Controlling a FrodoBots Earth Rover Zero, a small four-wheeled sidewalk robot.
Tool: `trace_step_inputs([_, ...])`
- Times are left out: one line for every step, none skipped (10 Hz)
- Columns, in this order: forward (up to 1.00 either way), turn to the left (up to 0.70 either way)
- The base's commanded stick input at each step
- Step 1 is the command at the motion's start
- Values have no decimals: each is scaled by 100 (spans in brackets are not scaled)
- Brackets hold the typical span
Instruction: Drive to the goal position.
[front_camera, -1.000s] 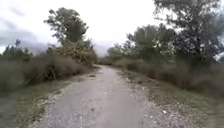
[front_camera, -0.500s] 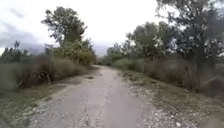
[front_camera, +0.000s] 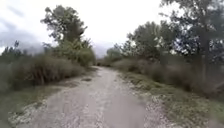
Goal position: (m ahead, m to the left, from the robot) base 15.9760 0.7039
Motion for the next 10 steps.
trace_step_inputs([50, 0])
trace_step_inputs([50, 0])
trace_step_inputs([50, 0])
trace_step_inputs([50, 0])
trace_step_inputs([50, 0])
trace_step_inputs([50, 0])
trace_step_inputs([50, 0])
trace_step_inputs([50, 0])
trace_step_inputs([50, 0])
trace_step_inputs([50, 0])
